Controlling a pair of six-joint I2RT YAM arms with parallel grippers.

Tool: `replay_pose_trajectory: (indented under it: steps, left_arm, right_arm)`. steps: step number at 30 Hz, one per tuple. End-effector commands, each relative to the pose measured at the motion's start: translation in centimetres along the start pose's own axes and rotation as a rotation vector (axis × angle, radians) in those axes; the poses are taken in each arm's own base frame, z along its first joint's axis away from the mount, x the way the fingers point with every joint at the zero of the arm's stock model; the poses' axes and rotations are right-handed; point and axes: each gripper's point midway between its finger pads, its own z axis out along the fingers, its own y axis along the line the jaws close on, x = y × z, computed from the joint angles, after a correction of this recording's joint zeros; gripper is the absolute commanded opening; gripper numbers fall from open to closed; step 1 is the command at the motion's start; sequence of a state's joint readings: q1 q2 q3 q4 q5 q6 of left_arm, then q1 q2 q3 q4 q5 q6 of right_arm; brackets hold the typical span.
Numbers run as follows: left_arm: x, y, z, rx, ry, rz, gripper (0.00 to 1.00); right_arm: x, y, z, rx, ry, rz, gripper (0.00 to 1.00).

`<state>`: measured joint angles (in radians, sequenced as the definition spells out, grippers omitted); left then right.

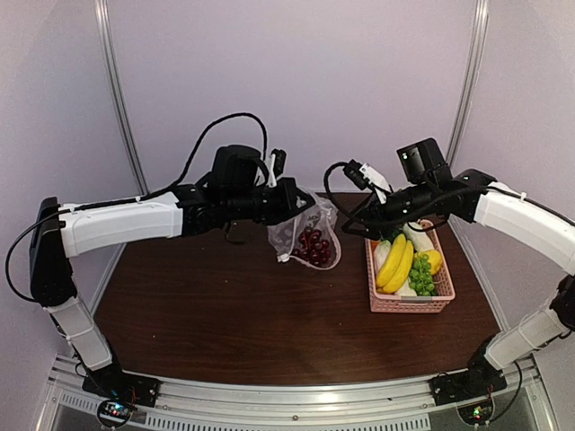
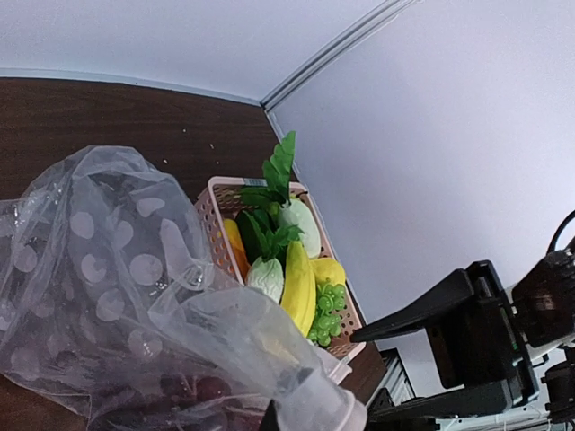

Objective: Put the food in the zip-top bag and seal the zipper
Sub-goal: Adjust the zipper food storage bag at the center of the board.

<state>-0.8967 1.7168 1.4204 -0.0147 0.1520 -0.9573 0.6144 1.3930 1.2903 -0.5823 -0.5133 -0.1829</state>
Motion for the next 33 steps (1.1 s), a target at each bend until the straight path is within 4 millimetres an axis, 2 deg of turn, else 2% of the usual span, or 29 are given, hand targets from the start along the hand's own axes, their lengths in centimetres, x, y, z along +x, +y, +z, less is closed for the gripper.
replay_pose_trajectory:
  steps: [1, 3, 5, 7, 14, 19, 23, 25, 26, 27, 29, 31, 33]
  left_arm:
    - [-2.4, -2.4, -1.4, 0.068, -0.096, 0.000, 0.00]
    - [-2.5, -2.3, -1.5, 0.064, -0.101, -0.003, 0.00]
    - [-2.5, -2.3, -1.5, 0.064, -0.104, -0.005, 0.00]
    - [-2.5, -2.4, -1.5, 0.071, -0.105, -0.004, 0.00]
    - [-2.3, -2.2, -1.7, 0.076, -0.107, -0.019, 0.00]
    - [-2.1, -2.2, -1.6, 0.085, -0.103, -0.029, 0.00]
    - [-1.9, -2.1, -1.6, 0.088, -0.097, -0.034, 0.00]
    - [-1.8, -2.1, -1.6, 0.088, -0.096, -0.035, 0.00]
    - [-1.7, -2.0, -1.7, 0.086, -0.095, -0.034, 0.00]
    - [-1.7, -2.1, -1.7, 0.090, -0.093, -0.030, 0.00]
    - [-1.7, -2.3, -1.8, 0.087, -0.079, 0.006, 0.00]
    - [-1.3, -0.8, -1.5, -0.007, -0.030, 0.052, 0.00]
    - [-0.9, 1.5, -1.5, -0.118, 0.028, 0.120, 0.00]
  right_arm:
    - [1.1, 0.7, 1.5, -0.075, 0.025, 0.051, 0.51]
    - [2.0, 0.8, 2.5, -0.104, 0.053, 0.062, 0.53]
    - [2.8, 1.3, 3.2, -0.145, 0.076, 0.054, 0.59]
    - [3.4, 0.8, 3.8, -0.121, 0.080, 0.064, 0.59]
    - [3.6, -0.1, 4.4, -0.082, 0.067, 0.092, 0.36]
    - [3.3, -0.5, 4.9, -0.073, 0.059, 0.111, 0.34]
    - [3.3, -1.6, 5.7, -0.032, 0.077, 0.133, 0.26]
    - [3.5, -1.8, 6.2, -0.028, 0.092, 0.144, 0.17]
    - [3.5, -1.9, 6.2, -0.025, 0.096, 0.145, 0.08]
    - [3.6, -2.0, 6.2, -0.020, 0.104, 0.147, 0.01]
    - [3.2, -2.0, 5.6, -0.012, 0.103, 0.141, 0.00]
    - [2.2, -1.5, 4.2, -0.018, 0.093, 0.122, 0.00]
    - [-0.4, -0.9, 2.1, -0.026, 0.056, 0.089, 0.00]
